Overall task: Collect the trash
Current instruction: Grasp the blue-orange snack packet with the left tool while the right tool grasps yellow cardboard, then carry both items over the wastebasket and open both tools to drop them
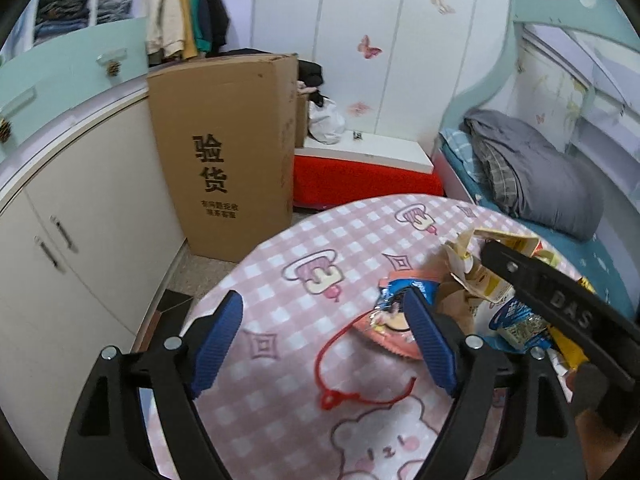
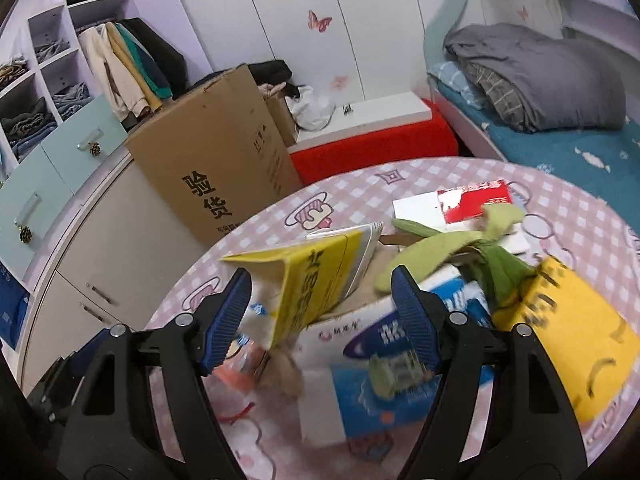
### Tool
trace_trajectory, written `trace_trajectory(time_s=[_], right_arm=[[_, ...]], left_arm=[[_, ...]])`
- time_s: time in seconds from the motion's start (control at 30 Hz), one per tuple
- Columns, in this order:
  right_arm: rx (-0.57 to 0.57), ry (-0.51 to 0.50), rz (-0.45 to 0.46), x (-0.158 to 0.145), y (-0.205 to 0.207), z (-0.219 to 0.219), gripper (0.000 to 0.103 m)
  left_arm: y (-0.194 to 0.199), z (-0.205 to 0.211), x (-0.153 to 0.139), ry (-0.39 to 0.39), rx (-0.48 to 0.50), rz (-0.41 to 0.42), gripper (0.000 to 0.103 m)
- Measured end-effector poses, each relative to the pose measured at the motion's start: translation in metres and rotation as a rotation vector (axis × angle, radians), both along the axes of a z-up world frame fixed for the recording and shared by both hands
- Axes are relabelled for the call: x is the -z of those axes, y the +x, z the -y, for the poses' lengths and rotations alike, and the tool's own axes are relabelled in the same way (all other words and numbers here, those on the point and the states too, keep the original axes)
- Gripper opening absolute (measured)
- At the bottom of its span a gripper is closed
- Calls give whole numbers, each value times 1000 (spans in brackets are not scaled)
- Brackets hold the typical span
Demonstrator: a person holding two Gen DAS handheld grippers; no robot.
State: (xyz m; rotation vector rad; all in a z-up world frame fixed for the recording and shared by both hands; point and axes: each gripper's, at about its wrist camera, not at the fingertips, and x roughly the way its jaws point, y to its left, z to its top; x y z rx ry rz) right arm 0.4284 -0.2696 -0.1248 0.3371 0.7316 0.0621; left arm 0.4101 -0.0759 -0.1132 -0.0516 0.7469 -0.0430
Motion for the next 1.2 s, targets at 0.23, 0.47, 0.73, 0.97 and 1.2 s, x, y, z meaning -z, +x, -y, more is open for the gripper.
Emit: trace_trajectory(time_s=[0.23,0.47,0.73,0.97,1.2], right_arm=[[-33,-29,-3,4,-2,6,7],[-10,-27,45,-13,-15,22,5],[-24,-17,23,-8,-11,19,6],[-17,-14,30,-9,-10,17,59],[-48,-48,-11,7,12,1,41]], left_arm=[[24,29,18,51,86,-52,81],[34,52,28,95,145,-83,77],[43,43,39,2,164,-155,37],[35,15,24,-119,126,-108,35],[34,-3,14,-189,64,-67,34]])
